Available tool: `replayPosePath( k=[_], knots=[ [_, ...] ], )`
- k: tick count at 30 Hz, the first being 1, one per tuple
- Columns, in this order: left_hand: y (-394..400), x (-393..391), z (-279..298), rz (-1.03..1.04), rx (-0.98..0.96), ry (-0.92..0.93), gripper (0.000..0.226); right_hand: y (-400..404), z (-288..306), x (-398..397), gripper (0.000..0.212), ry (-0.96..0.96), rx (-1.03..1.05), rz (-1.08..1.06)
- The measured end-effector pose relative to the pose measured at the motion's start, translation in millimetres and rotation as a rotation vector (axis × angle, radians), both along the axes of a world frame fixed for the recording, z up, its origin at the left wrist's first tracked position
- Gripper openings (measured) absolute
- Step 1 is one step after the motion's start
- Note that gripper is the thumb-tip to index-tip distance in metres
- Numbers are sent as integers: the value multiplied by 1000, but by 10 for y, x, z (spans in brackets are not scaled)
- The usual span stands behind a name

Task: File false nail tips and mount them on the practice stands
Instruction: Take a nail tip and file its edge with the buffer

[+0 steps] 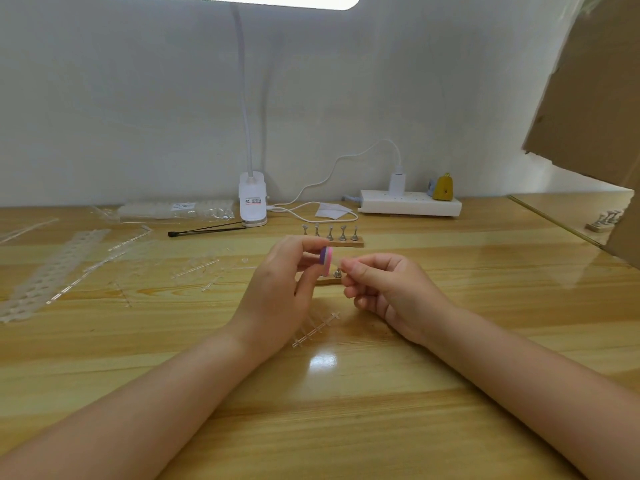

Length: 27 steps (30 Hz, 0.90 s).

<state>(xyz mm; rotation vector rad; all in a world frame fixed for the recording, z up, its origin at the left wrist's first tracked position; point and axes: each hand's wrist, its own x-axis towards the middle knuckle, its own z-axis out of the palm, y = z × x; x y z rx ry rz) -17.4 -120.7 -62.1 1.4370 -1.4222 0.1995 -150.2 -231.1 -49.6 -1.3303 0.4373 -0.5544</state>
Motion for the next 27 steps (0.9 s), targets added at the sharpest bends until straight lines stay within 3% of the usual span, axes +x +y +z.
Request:
replayPosePath(
  k=[5, 8, 11, 14, 16, 20, 23, 27],
  knots=[
    [2, 0, -8, -23, 26, -38, 25, -15, 12, 2, 8, -7, 60, 1],
    [10, -22, 16, 4, -59, -60, 23, -17, 20, 10, 11, 3, 63, 28],
    [7, -39, 55, -3, -154, -207, 20, -9, 20, 18, 14, 18, 20, 54],
    [0, -10, 27, 20, -47, -342, 14, -5, 33, 8, 20, 8, 24, 92],
    [13, 6, 19, 63, -13, -332, 13, -2, 42, 7, 21, 4, 27, 93],
    [26, -53, 75, -18, -167, -356, 19, -1, 31, 24, 16, -4, 48, 60],
    [14, -66, 61, 14, -84, -423, 16, -5, 40, 18, 14, -1, 46, 81],
    [37, 9, 79, 115, -42, -351, 14, -7, 50, 19, 17, -7, 62, 71]
  ],
)
